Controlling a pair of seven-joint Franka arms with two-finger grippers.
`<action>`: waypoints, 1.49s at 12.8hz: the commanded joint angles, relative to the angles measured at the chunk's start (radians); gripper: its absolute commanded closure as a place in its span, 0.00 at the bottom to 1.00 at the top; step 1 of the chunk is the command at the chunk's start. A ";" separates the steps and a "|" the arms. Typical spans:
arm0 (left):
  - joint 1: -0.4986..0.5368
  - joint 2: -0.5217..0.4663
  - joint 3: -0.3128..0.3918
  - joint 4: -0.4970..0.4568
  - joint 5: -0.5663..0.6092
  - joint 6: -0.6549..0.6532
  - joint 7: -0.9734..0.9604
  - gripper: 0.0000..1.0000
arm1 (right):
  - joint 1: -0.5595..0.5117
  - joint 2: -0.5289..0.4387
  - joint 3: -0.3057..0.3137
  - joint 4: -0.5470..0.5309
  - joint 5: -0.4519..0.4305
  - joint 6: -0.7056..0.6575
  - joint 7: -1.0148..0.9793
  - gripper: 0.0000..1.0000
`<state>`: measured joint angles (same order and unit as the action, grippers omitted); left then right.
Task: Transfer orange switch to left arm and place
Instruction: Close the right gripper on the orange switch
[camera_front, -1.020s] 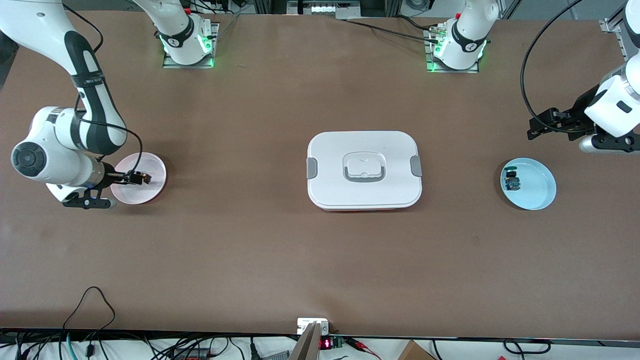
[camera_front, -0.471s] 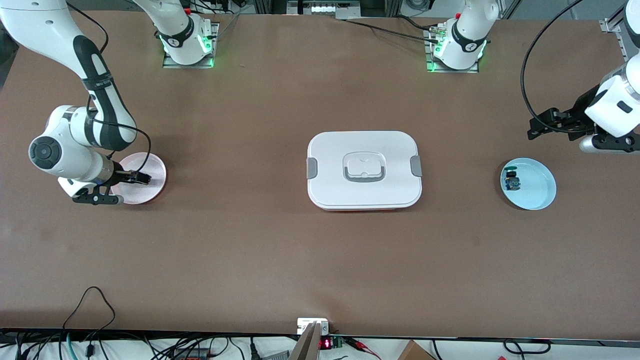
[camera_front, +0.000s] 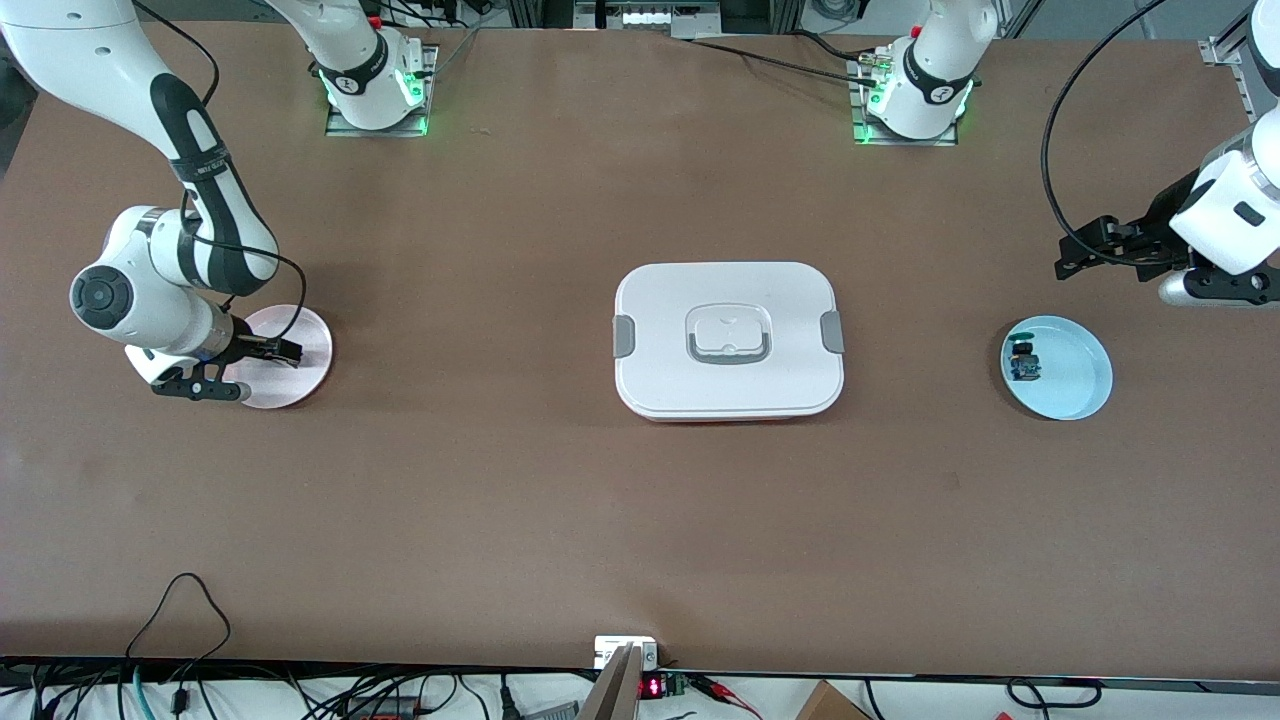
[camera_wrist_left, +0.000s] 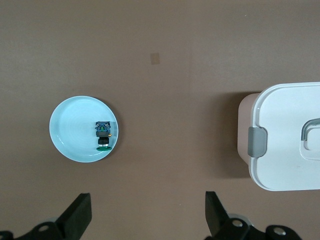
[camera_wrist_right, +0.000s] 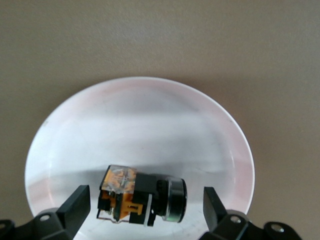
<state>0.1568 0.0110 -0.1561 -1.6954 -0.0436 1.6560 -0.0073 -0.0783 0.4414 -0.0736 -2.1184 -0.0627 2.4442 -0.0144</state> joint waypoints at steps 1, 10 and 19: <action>0.004 0.014 -0.003 0.029 0.010 -0.024 0.003 0.00 | -0.009 0.002 0.008 -0.026 0.029 0.035 0.036 0.00; 0.004 0.014 -0.003 0.029 0.010 -0.024 0.003 0.00 | -0.005 0.010 0.008 -0.026 0.038 0.055 0.077 0.00; 0.004 0.014 -0.003 0.029 0.010 -0.024 0.003 0.00 | -0.005 0.022 0.008 -0.026 0.038 0.053 0.071 0.52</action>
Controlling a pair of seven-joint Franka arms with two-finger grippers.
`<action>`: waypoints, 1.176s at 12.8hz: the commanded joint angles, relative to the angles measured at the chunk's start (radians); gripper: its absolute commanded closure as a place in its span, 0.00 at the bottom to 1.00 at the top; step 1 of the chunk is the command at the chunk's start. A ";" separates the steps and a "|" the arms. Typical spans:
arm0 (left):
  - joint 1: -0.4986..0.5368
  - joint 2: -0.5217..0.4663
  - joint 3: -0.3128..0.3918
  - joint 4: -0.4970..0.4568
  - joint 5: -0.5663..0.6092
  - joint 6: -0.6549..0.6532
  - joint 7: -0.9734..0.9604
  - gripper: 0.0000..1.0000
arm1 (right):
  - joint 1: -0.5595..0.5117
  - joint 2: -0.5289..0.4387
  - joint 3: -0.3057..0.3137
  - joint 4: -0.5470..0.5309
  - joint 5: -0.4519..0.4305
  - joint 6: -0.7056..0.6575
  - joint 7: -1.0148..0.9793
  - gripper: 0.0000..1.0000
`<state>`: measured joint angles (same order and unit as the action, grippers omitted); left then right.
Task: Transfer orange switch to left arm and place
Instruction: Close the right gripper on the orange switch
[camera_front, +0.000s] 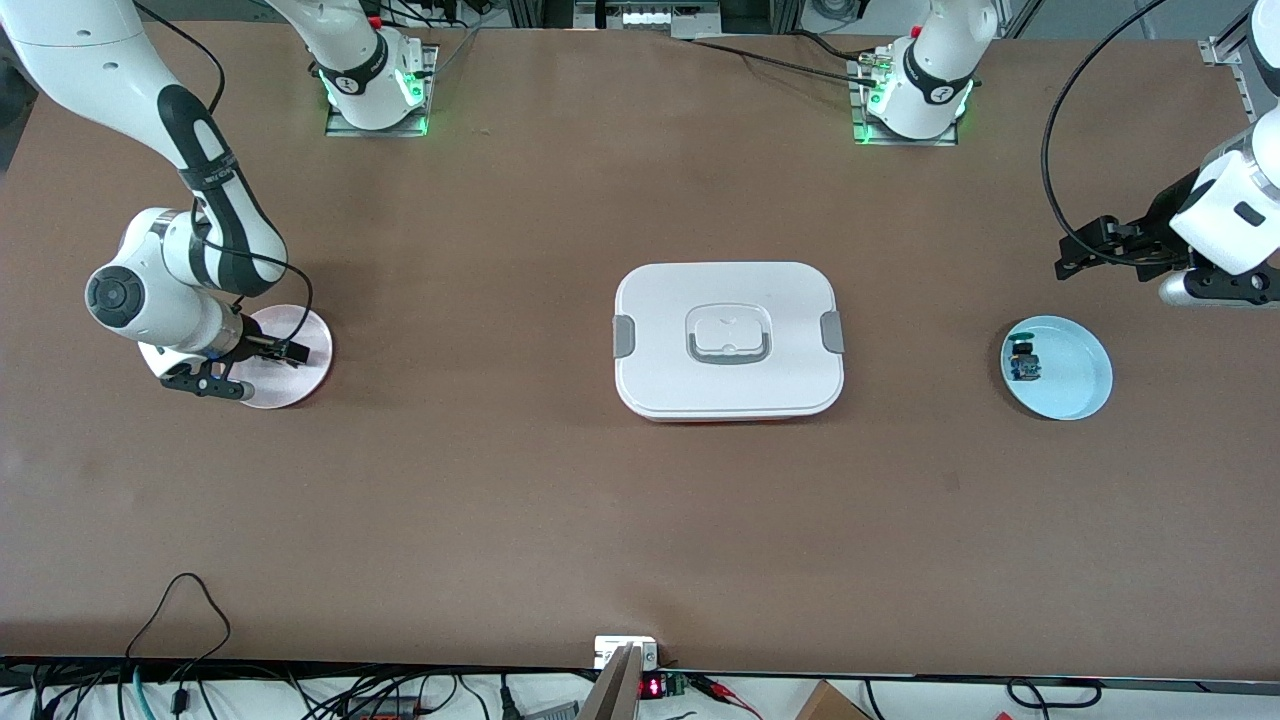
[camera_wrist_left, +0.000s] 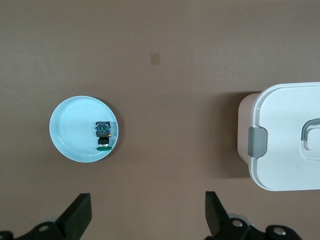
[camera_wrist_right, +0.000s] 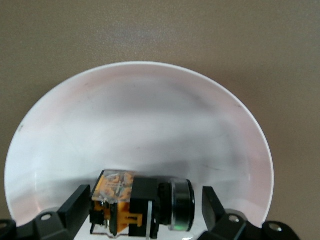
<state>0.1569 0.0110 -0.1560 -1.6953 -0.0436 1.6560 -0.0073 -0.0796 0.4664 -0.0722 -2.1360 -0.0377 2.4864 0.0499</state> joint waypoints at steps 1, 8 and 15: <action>0.004 0.014 -0.003 0.029 0.010 -0.024 0.003 0.00 | -0.003 -0.006 0.006 -0.008 0.013 0.006 -0.004 0.68; 0.004 0.015 -0.003 0.029 0.010 -0.024 0.003 0.00 | 0.023 -0.080 0.020 0.056 0.004 -0.163 -0.103 0.89; 0.006 0.015 -0.002 0.029 0.010 -0.024 0.003 0.00 | 0.057 -0.221 0.144 0.307 0.010 -0.518 -0.180 0.94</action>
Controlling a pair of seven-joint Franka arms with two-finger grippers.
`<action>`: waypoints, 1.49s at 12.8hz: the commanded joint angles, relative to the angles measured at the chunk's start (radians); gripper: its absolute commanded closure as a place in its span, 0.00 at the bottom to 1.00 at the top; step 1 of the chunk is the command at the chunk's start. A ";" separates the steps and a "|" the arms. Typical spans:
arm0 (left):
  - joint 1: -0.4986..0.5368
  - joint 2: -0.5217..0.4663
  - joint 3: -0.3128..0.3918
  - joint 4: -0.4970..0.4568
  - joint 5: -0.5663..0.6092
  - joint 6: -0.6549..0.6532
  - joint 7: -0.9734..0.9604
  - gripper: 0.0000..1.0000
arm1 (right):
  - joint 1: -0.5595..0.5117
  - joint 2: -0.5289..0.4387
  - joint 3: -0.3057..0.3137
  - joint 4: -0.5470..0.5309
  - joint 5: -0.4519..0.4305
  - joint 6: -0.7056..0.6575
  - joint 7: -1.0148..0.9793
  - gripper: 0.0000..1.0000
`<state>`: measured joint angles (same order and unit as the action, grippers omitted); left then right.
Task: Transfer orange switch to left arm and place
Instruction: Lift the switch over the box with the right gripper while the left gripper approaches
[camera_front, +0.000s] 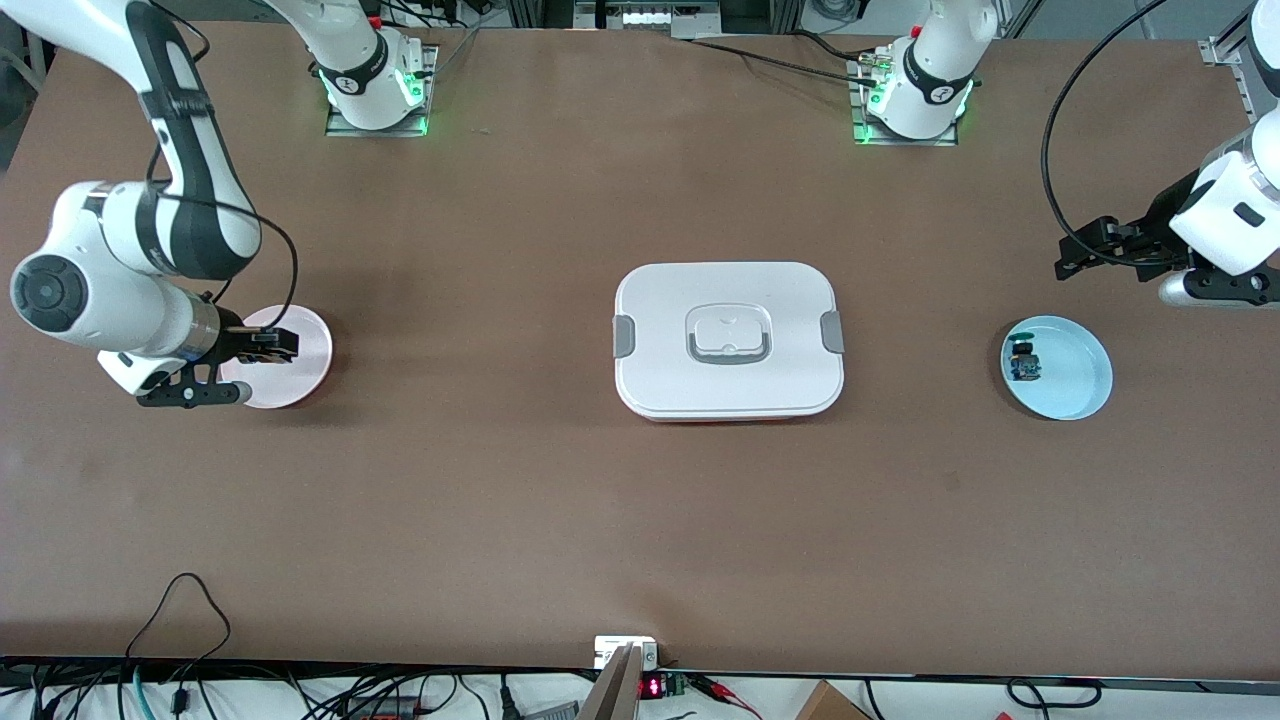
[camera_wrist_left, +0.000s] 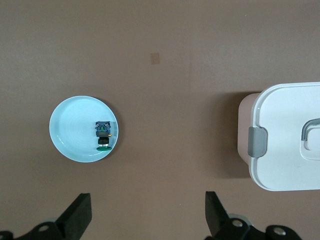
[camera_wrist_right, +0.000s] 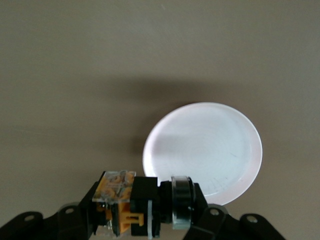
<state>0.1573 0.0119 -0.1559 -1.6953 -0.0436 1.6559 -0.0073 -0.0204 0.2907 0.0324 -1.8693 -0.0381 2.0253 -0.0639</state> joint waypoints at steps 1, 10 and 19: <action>0.005 0.014 -0.004 0.029 0.010 -0.024 0.003 0.00 | 0.000 -0.066 0.069 0.067 0.011 -0.086 -0.129 0.94; 0.005 0.055 -0.002 0.077 0.004 -0.085 0.000 0.00 | 0.230 -0.116 0.138 0.380 0.369 -0.205 -0.244 1.00; 0.208 0.359 -0.010 0.160 -0.924 -0.521 -0.032 0.00 | 0.381 -0.075 0.279 0.366 0.494 0.302 -0.527 1.00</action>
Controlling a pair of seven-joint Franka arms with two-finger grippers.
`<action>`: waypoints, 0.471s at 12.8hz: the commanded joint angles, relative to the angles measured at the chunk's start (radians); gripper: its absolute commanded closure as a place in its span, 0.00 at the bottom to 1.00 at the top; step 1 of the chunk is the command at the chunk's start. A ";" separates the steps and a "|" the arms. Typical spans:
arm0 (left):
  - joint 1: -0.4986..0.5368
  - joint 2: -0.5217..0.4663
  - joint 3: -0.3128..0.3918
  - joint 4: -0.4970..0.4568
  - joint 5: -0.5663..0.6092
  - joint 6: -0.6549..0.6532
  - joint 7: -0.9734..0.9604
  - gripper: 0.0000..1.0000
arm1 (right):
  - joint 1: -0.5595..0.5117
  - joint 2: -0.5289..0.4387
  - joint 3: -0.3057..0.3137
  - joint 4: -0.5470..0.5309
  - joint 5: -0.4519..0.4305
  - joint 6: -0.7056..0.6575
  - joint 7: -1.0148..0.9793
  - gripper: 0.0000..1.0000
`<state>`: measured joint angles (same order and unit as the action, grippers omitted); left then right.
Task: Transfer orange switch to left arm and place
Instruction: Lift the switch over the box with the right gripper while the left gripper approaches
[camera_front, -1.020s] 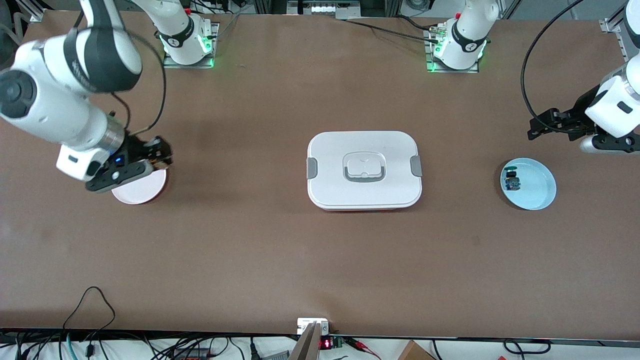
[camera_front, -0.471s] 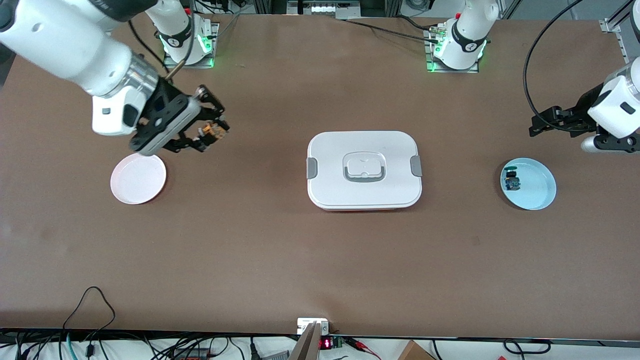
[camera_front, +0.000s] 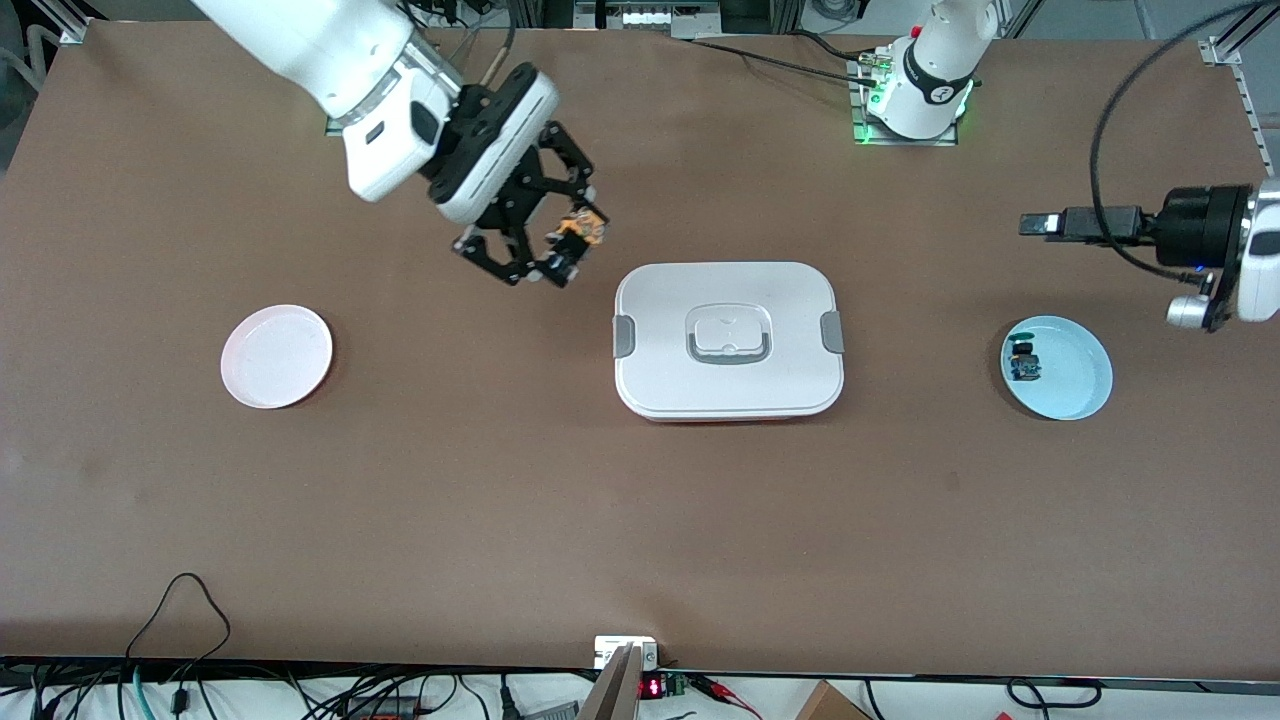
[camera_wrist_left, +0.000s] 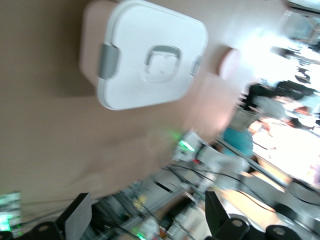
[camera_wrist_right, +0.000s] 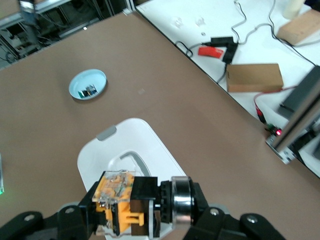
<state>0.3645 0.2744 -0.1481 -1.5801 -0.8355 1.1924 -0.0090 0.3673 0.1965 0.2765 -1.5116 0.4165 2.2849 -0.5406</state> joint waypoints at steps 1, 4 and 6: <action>-0.010 0.106 -0.025 0.043 -0.187 -0.062 -0.060 0.00 | -0.007 0.024 0.049 0.008 0.074 0.051 -0.064 1.00; -0.083 0.101 -0.068 0.003 -0.348 0.023 -0.149 0.00 | -0.008 0.061 0.053 0.008 0.313 0.061 -0.316 1.00; -0.169 0.097 -0.068 0.002 -0.436 0.111 -0.154 0.00 | -0.007 0.098 0.052 0.004 0.532 0.074 -0.523 1.00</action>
<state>0.2572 0.3900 -0.2202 -1.5782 -1.2022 1.2455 -0.1323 0.3666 0.2605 0.3214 -1.5132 0.7995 2.3357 -0.9034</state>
